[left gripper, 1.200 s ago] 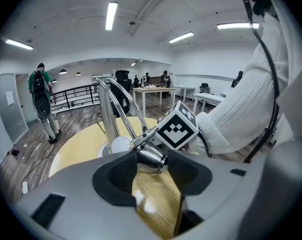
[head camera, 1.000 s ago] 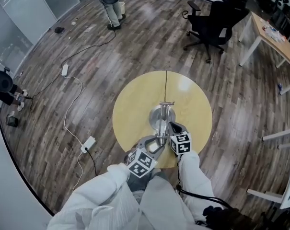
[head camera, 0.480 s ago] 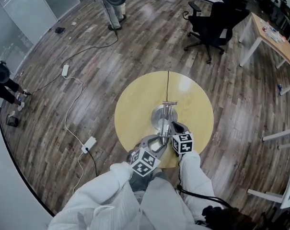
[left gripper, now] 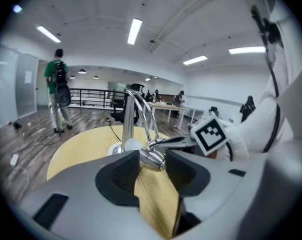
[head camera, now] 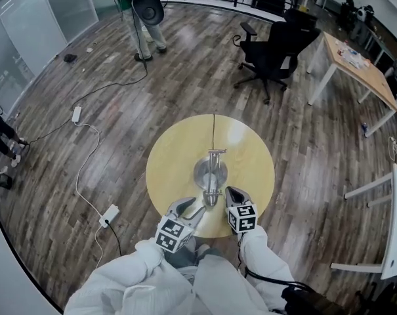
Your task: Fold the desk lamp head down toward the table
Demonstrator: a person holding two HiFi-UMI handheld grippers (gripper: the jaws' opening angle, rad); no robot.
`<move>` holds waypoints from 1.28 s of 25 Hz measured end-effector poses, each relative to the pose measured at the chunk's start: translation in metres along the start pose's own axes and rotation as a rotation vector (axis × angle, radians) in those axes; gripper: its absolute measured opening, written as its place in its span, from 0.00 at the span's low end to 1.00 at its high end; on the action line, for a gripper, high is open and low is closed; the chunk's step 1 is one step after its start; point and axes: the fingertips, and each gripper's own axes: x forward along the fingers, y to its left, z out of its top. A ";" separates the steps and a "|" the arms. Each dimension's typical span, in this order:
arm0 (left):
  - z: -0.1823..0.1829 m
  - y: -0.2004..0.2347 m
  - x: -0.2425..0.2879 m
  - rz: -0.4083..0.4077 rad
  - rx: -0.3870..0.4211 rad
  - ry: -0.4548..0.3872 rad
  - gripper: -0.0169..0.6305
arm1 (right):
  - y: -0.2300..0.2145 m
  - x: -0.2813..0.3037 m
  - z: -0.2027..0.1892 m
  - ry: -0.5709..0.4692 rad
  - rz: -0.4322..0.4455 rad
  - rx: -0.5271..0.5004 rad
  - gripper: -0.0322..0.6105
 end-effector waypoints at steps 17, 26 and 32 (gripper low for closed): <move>-0.040 -0.020 -0.008 0.148 -0.163 0.024 0.03 | 0.047 -0.083 -0.006 -0.093 -0.015 0.058 0.07; -0.004 -0.030 -0.032 0.167 -0.111 -0.069 0.03 | 0.051 -0.112 0.014 -0.137 -0.047 -0.002 0.07; -0.007 -0.040 -0.054 0.156 -0.088 -0.089 0.03 | 0.072 -0.132 0.011 -0.159 -0.079 0.005 0.07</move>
